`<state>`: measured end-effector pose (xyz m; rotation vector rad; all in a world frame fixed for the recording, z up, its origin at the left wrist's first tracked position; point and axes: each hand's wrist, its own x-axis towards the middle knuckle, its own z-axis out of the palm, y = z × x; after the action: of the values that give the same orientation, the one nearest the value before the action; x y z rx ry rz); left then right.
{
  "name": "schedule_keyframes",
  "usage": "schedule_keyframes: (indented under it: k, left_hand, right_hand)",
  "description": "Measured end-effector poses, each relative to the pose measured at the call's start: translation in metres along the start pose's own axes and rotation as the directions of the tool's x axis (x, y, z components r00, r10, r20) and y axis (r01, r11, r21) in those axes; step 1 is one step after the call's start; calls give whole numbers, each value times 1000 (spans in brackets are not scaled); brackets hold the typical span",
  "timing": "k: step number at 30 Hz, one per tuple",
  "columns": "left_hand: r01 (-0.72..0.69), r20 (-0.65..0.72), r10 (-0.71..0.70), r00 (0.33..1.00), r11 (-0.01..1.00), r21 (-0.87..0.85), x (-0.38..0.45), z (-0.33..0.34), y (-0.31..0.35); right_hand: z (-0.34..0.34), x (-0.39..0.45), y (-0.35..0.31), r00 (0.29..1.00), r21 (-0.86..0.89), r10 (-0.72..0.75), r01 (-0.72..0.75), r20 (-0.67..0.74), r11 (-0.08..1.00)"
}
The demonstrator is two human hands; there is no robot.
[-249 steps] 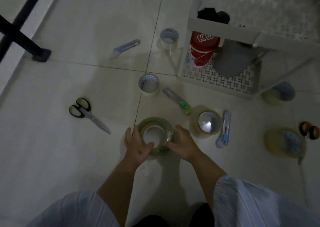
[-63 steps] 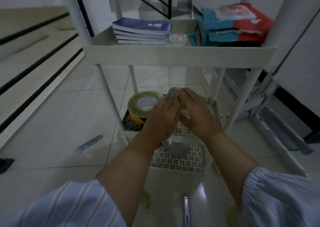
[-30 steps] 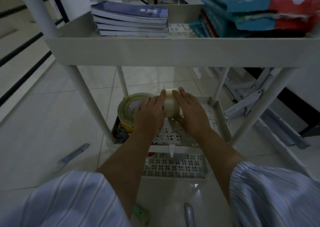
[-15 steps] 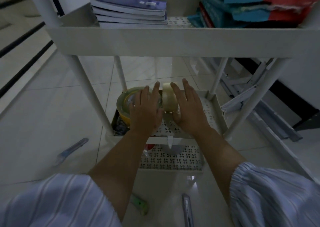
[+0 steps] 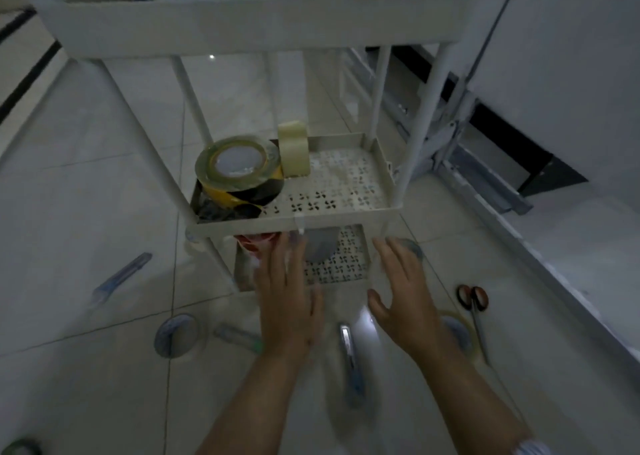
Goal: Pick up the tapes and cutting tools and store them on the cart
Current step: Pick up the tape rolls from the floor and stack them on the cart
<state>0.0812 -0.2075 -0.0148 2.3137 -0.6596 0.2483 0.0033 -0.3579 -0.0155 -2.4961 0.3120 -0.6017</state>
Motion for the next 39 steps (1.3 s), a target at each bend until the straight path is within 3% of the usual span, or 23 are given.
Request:
schedule_keyframes:
  k: [4,8,14,16,24,26,28,31,34,39]
  left_hand:
    - [24,201,-21,979,1000,-14,-55,36,26]
    - [31,343,-4,939,997,-74,-94,72,48]
    - [11,543,26,840,998,-65,-140,116,57]
    - [44,640,23,768,995,-88,-139,126,65]
    - [41,757,46,652,995,-95,-116,176,84]
    - [64,782,44,622,992,-107,-114,183,86]
    - [122,816,11,578,987,-100,-113,190,86]
    - [210,814,-22,580,970,-124,-112,201,80]
    - [269,807,-54,589,954,-132,-109,209,81]
    - [427,714,-134,687,870,-248,-109,208,86]
  right_hand:
    - [-8,-55,40,978,-57,198,-195,61,979]
    - [-13,-94,80,903,-43,409,-407,131,912]
    - [-13,-137,125,883,75,457,-466,107,882]
    - [-12,-146,140,852,99,514,-523,101,847]
    - [13,-167,210,723,165,643,-687,252,708]
    - [6,-162,202,700,218,661,-713,270,666]
    - [-3,-150,188,633,281,721,-773,280,569]
    - [-4,-140,184,569,292,758,-820,320,492]
    - [-6,-135,183,614,301,737,-786,282,540]
    - [-16,-129,161,633,407,746,-749,207,523]
